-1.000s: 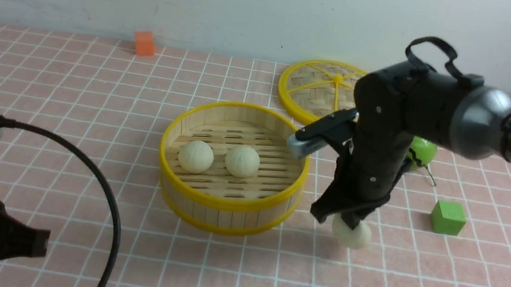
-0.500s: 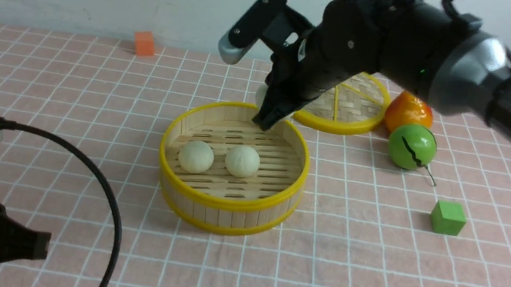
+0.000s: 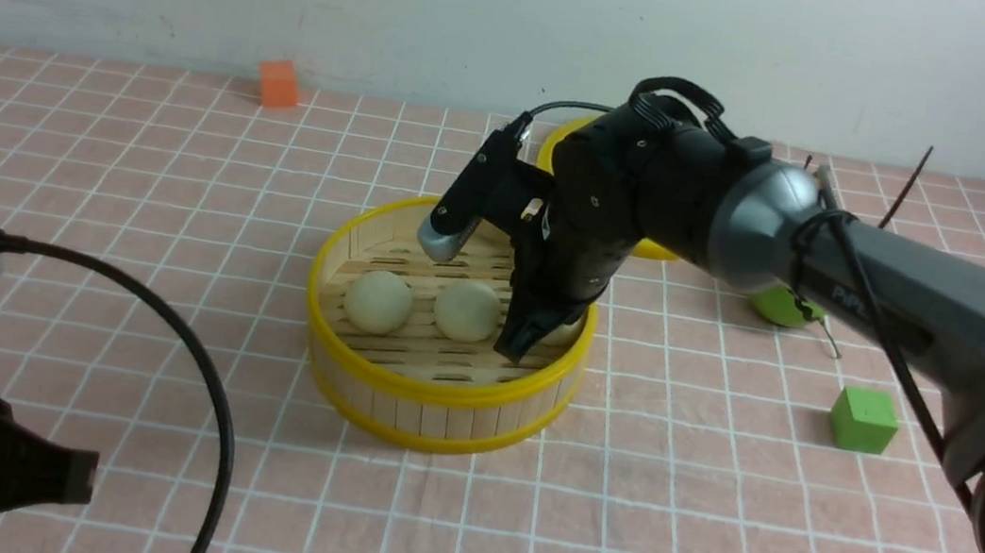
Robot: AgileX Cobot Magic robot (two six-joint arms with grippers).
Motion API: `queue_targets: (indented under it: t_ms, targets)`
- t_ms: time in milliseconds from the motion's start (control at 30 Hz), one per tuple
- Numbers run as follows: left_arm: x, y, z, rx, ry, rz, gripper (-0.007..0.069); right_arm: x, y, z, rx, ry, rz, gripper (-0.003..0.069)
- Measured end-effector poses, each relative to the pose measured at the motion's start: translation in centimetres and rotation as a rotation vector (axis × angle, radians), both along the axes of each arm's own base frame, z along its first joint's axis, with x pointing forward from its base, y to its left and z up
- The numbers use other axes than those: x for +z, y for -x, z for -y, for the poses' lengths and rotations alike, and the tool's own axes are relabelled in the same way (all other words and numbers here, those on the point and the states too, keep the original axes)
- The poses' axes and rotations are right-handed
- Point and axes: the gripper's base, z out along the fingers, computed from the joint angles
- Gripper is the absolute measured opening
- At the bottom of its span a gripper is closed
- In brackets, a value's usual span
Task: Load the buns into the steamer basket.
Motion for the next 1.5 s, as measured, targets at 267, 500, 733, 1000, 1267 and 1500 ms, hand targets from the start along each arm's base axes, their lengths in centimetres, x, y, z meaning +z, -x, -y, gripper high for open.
queue_targets:
  t_ms: [267,500,733,1000,1267,1500]
  targets:
    - [0.0,0.0,0.0,0.002,0.007,-0.003,0.0019,0.3,1.0,-0.1,-0.026,-0.036,-0.103,0.0369]
    - [1.1,0.5,0.2,-0.013,0.059,0.041,0.0021,8.5,4.5,-1.2,-0.044,-0.057,-0.049,0.0482]
    - [4.8,5.0,-1.1,-0.134,0.167,0.48,0.0021,20.6,9.5,2.7,-0.209,-0.155,0.166,0.0321]
    - [0.9,8.6,-2.5,-0.153,0.205,0.703,0.0026,24.8,15.2,10.9,-0.363,-0.309,0.139,-0.0015]
    - [-1.4,8.8,-2.6,-0.157,0.192,0.688,0.0036,15.4,24.0,16.1,-0.385,-0.423,0.116,-0.002]
    - [-2.0,8.9,-2.7,-0.157,0.176,0.638,0.0038,3.6,29.5,18.5,-0.248,-0.737,0.302,-0.0013]
